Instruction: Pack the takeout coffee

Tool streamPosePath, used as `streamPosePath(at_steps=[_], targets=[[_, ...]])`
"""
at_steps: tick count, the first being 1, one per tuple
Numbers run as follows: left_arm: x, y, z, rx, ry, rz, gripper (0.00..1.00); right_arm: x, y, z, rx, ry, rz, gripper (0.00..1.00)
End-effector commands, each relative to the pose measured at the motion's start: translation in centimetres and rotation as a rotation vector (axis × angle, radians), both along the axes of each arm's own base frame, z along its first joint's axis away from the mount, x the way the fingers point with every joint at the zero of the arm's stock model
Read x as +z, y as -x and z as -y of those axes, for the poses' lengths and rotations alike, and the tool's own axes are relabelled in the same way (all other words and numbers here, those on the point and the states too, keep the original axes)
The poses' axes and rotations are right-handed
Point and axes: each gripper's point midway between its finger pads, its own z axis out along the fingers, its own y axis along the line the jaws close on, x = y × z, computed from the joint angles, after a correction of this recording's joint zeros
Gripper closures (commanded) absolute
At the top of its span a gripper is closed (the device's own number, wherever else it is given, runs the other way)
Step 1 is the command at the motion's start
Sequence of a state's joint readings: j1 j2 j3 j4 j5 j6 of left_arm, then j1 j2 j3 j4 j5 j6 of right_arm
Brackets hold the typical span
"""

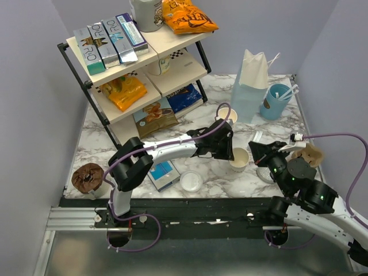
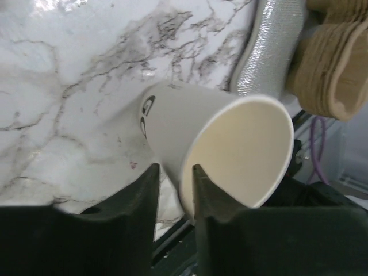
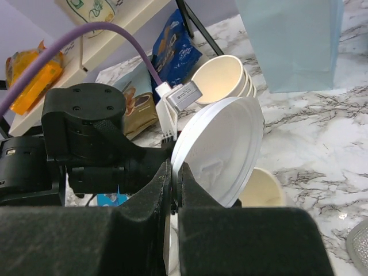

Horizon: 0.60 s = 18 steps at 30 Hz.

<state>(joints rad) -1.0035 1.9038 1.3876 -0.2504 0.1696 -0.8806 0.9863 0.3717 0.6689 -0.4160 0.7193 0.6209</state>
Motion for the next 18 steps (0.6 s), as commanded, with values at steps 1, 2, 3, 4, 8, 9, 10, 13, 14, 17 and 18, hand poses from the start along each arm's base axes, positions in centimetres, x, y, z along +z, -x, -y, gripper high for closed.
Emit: streamPosePath(at_steps=[1,2,3,4,8,9,10,13,14,17,18], targets=[[0.6,-0.8,-0.2,0.043,-0.086,0.064,0.73,-0.7,-0.4,0.8,-0.064,0.014,-0.024,0.91],[0.8,-0.9,0.0,0.05,-0.097,0.077,0.77,-1.0,-0.5,0.9,-0.067,0.018,-0.027,0.91],[0.6,-0.6,-0.3,0.054,-0.127,0.076,0.79,-1.1,-0.5,1.0,-0.07,0.017,-0.027,0.91],[0.7,-0.9,-0.4,0.068,-0.14,0.089,0.8,-1.1,-0.4,0.9,-0.069,0.015,-0.028,0.91],[0.6,-0.9,-1.9,0.097,-0.214,0.089,0.94,-1.3,-0.4,0.4,-0.045,0.018,-0.035,0.91],[0.4,-0.8,-2.7,0.101,-0.245,0.088,0.95,-1.3,-0.3,0.2,-0.036,0.02,-0.038,0.91],[0.4,-1.0,-3.2,0.114,-0.265,0.1,0.95,-1.5,-0.3,-0.1,-0.021,0.024,-0.045,0.91],[0.1,-0.7,-5.9,0.128,-0.348,0.127,0.96,-2.0,0.0,-0.9,0.019,0.018,-0.057,0.91],[-0.1,-0.4,-7.1,0.132,-0.372,0.13,0.96,-2.1,0.1,-1.2,0.03,0.003,-0.064,0.91],[-0.6,0.0,-9.3,0.154,-0.404,0.134,0.92,-2.6,0.3,-2.8,0.1,-0.024,-0.066,0.91],[-0.7,-0.1,-9.6,0.171,-0.398,0.126,0.91,-2.8,0.3,-3.3,0.114,-0.027,-0.07,0.91]])
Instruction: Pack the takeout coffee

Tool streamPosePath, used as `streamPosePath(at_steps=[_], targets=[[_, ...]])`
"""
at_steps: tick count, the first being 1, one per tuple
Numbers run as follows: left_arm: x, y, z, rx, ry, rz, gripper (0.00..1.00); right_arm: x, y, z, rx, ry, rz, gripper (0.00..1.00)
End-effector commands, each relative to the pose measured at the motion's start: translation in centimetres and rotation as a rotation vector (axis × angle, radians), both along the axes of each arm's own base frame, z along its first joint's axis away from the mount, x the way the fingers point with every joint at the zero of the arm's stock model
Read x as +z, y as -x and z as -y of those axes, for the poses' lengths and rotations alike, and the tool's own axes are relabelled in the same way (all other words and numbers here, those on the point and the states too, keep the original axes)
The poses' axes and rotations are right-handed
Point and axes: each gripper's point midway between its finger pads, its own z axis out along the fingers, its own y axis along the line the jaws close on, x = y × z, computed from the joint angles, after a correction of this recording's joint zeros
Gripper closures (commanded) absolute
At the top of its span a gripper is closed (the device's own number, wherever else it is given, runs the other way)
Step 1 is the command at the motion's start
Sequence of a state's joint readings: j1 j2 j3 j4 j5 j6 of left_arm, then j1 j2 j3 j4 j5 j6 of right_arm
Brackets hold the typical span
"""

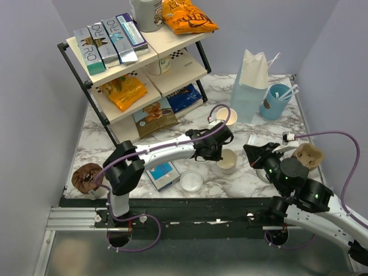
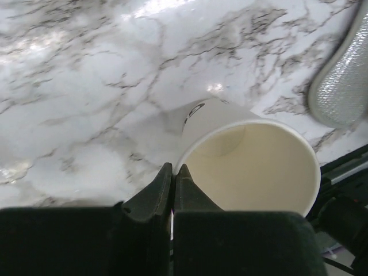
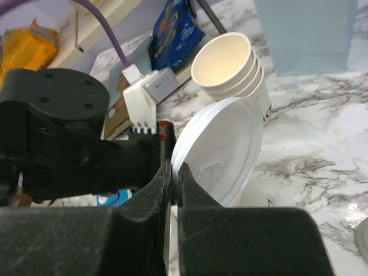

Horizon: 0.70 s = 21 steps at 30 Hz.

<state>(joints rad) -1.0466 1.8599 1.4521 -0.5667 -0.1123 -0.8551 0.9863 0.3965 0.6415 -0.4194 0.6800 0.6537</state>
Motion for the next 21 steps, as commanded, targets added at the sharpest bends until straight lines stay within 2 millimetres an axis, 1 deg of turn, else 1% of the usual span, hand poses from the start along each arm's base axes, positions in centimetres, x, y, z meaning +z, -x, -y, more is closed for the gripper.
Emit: streamPosePath(at_steps=[1,3,6,7,9,10,13,15,16,17,19,20,21], targets=[[-0.2,0.1,-4.7,0.058,-0.099,0.031,0.91,-1.0,0.3,-2.7,0.098,-0.052,-0.024,0.91],[-0.4,0.1,-5.4,0.078,-0.091,0.008,0.91,-1.7,0.0,-3.4,0.106,-0.035,-0.044,0.91],[0.2,0.0,-5.9,0.101,-0.076,0.026,0.9,-2.4,-0.4,-4.2,0.109,-0.018,-0.069,0.91],[0.7,-0.1,-6.1,0.112,-0.071,0.038,0.89,-2.2,-0.4,-4.6,0.123,-0.027,-0.064,0.91],[1.0,-0.5,-7.1,0.146,-0.102,0.064,0.88,-2.3,-0.5,-5.3,0.14,-0.022,-0.068,0.91],[1.2,-0.6,-7.3,0.154,-0.106,0.073,0.87,-2.0,-0.6,-5.6,0.15,-0.031,-0.061,0.91],[1.2,-0.7,-7.7,0.153,-0.126,0.076,0.86,-1.9,-0.7,-5.7,0.141,-0.04,-0.055,0.91],[1.1,-0.7,-7.8,0.148,-0.143,0.075,0.83,-1.8,-0.8,-5.6,0.136,-0.048,-0.049,0.91],[1.0,-0.8,-7.9,0.15,-0.149,0.08,0.8,-1.7,-0.8,-5.6,0.136,-0.052,-0.047,0.91],[1.1,-0.8,-7.9,0.151,-0.147,0.079,0.72,-1.7,-0.8,-5.6,0.138,-0.052,-0.047,0.91],[1.3,-0.8,-7.6,0.142,-0.133,0.08,0.63,-1.6,-0.8,-5.6,0.139,-0.055,-0.045,0.91],[1.5,-0.6,-7.3,0.131,-0.119,0.07,0.55,-1.6,-0.7,-5.7,0.144,-0.055,-0.046,0.91],[1.8,-0.7,-7.0,0.122,-0.102,0.077,0.53,-1.4,-0.7,-5.9,0.149,-0.061,-0.042,0.91]])
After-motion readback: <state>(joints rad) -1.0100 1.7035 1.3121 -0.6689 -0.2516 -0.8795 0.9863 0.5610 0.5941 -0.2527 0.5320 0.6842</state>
